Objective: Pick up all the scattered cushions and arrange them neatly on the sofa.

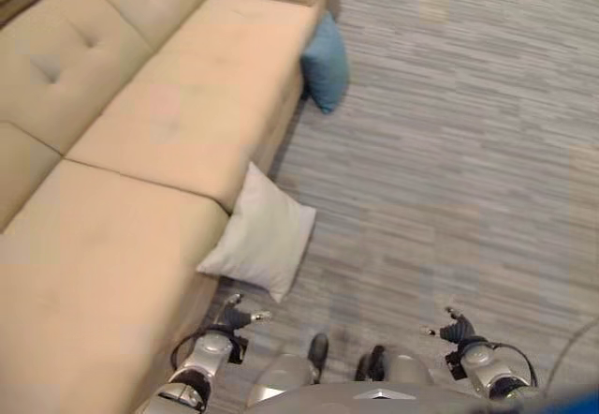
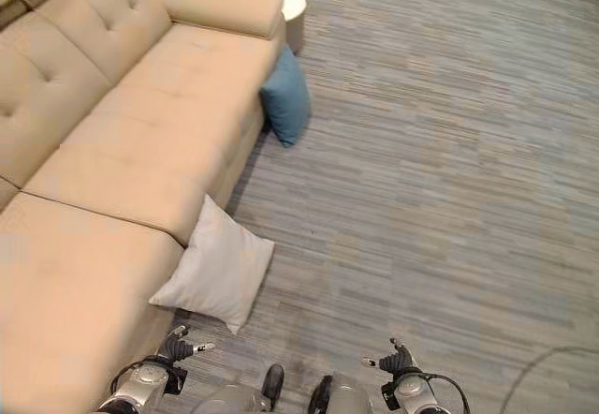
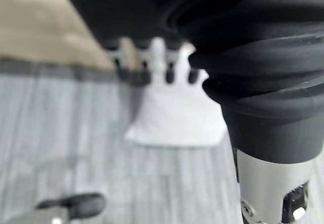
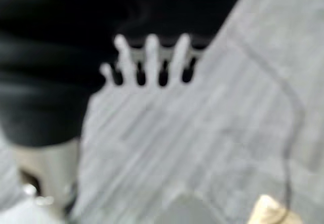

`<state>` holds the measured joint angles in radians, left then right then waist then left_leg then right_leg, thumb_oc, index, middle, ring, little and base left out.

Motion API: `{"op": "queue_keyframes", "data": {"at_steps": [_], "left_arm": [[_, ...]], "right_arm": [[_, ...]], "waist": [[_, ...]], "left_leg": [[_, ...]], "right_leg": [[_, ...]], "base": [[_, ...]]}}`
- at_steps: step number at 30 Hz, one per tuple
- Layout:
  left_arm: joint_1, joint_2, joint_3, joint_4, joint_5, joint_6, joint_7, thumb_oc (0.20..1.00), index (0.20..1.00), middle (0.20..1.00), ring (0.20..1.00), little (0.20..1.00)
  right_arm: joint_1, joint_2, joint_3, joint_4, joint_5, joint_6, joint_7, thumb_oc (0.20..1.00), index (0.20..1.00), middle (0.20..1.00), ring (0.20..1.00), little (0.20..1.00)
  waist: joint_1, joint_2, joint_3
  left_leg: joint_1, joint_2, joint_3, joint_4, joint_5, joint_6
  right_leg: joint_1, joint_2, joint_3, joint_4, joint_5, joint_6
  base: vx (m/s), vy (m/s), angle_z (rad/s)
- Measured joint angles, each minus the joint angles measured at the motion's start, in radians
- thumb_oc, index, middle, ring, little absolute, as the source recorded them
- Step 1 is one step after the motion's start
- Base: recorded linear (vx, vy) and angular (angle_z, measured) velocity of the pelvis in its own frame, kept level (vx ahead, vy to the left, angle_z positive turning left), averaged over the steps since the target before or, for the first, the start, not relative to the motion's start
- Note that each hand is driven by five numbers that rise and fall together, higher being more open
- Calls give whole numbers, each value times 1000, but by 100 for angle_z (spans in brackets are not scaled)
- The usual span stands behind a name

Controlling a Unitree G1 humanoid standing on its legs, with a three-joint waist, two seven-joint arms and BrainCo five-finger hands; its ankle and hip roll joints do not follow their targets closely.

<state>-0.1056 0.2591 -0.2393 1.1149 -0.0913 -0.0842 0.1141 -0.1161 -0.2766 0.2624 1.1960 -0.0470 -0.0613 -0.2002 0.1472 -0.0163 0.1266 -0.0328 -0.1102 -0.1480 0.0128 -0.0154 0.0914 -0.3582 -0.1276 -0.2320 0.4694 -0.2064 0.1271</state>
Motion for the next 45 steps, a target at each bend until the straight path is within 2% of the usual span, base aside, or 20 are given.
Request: {"op": "queue_keyframes", "data": {"at_steps": [2,3,4,5,6,7,8,14,15,17,18,20,26,29,32,35,38,40,42,45], "left_arm": [[-9,-10,0,19,1,1,0,1000,1000,1000,1000,1000],[-46,-21,-9,65,3,7,1,1000,1000,1000,1000,1000],[-50,-27,-24,78,3,6,0,1000,1000,1000,1000,1000],[-46,-30,-25,80,3,3,1,1000,1000,1000,1000,1000],[-18,-34,-26,77,3,1,1,1000,1000,1000,1000,1000],[9,-55,-25,84,2,0,1,1000,1000,1000,1000,1000],[18,-69,-31,83,2,-1,-1,1000,1000,1000,1000,1000],[16,-93,-17,76,-7,-15,0,1000,1000,1000,1000,1000],[9,-87,-14,73,-6,-16,-10,1000,1000,1000,1000,1000],[-9,-80,-20,77,-5,-14,-7,1000,1000,1000,1000,1000],[-2,-49,-20,75,-5,-15,-5,1000,1000,1000,1000,1000],[1,-40,-3,77,-5,-9,-8,1000,1000,1000,1000,1000],[56,-32,13,86,-4,-5,-31,1000,1000,1000,1000,1000],[52,-22,26,88,3,-4,-30,1000,1000,1000,1000,1000],[49,1,33,90,5,3,-29,1000,1000,1000,1000,1000],[55,28,31,91,5,3,-28,1000,1000,1000,1000,1000],[51,15,32,126,5,4,-27,1000,1000,1000,1000,1000],[53,-3,28,125,5,2,-26,1000,1000,1000,1000,1000],[57,-21,25,126,5,2,-24,1000,1000,1000,1000,1000],[57,-41,25,124,5,-1,-24,1000,1000,1000,1000,1000]], "right_arm": [[-5,-9,-3,1,1,1,-1,1000,1000,1000,1000,1000],[-3,-17,-18,1,2,1,-3,1000,1000,1000,1000,1000],[6,-15,-21,5,2,5,-4,1000,1000,1000,1000,1000],[20,-7,-20,16,2,6,-3,1000,1000,1000,1000,1000],[48,6,-16,28,2,11,-2,1000,1000,1000,1000,1000],[46,-2,-18,41,3,12,-4,1000,1000,1000,1000,1000],[46,-8,-22,40,5,12,-8,1000,1000,1000,1000,1000],[6,-28,-20,12,7,0,-18,1000,1000,1000,1000,1000],[-3,-71,-25,30,23,-3,33,1000,1000,1000,1000,1000],[11,-108,-28,43,41,13,13,1000,1000,1000,1000,1000],[40,-114,-38,33,45,9,-4,1000,1000,1000,1000,1000],[38,-108,-67,12,66,5,-1,1000,1000,1000,1000,1000],[25,-4,-70,13,93,-10,28,1000,1000,1000,1000,1000],[14,-5,-65,10,92,-7,33,1000,1000,1000,1000,1000],[15,-6,-46,7,91,-4,41,1000,1000,1000,1000,1000],[29,0,-43,-1,89,-4,41,1000,1000,1000,1000,1000],[6,-4,-42,-1,83,-4,40,1000,1000,1000,1000,1000],[7,1,-23,2,80,4,41,1000,1000,1000,1000,1000],[22,-4,-22,10,80,5,41,1000,1000,1000,1000,1000],[36,-14,-23,23,80,11,41,1000,1000,1000,1000,1000]], "waist": [[-4,14,-4],[-48,34,3],[-58,32,5],[-59,11,3],[-59,-37,-16],[-51,-22,-25],[-51,-10,-33],[-30,-25,-29],[-33,-39,-21],[-45,-41,-24],[-79,-69,-17],[-87,-77,-8],[-70,-30,-19],[-71,-14,-19],[-80,-16,-16],[-74,-47,-29],[-83,-29,-18],[-98,-19,-12],[-107,2,-16],[-98,34,-29]], "left_leg": [[7,15,-77,1,-42,-25],[9,29,-195,-1,-54,-19],[19,31,-226,-2,-55,-26],[38,16,-214,2,-59,-32],[85,-16,-182,8,-85,-67],[85,5,-195,26,-100,-83],[71,10,-205,62,-98,-94],[-46,54,-105,261,-108,-160],[-69,71,-60,273,-84,-174],[-89,87,-5,262,-52,-164],[-99,99,97,220,-23,-167],[-102,140,266,176,-28,-149],[-8,157,241,74,-77,-123],[11,142,221,25,-87,-103],[22,119,163,23,-93,-71],[19,106,139,22,-84,-62],[19,116,103,19,-86,-61],[31,115,52,10,-92,-74],[54,133,7,-9,-98,-89],[51,173,-14,10,-80,-122]], "right_leg": [[-6,39,47,-186,53,-18],[8,71,145,-399,137,-8],[24,68,147,-469,194,-4],[42,44,127,-500,239,-10],[75,-5,107,-493,383,-67],[96,4,85,-478,383,-99],[124,8,69,-489,371,-84],[211,40,-99,-545,322,-171],[241,40,-176,-548,301,-177],[257,30,-265,-534,267,-126],[266,27,-272,-518,241,-114],[262,38,-314,-511,223,-140],[287,56,-309,-448,188,-147],[240,18,-298,-325,148,-130],[144,-37,-133,-101,84,-69],[132,-15,-2,-152,64,-37],[101,6,56,-217,85,-27],[83,-1,111,-355,205,-1],[132,10,93,-390,272,-38],[193,52,41,-460,281,-64]], "base": [[362,-192,99],[265,-156,185],[225,-168,203],[187,-207,147],[182,-204,106],[147,-208,99],[53,-135,74],[38,-213,90],[12,-204,150],[0,-92,181],[-1,-37,170],[151,0,117],[94,66,17],[36,141,19],[124,6,43],[172,-97,45],[154,-93,27],[207,-220,75],[182,-260,70],[128,-250,47]]}}
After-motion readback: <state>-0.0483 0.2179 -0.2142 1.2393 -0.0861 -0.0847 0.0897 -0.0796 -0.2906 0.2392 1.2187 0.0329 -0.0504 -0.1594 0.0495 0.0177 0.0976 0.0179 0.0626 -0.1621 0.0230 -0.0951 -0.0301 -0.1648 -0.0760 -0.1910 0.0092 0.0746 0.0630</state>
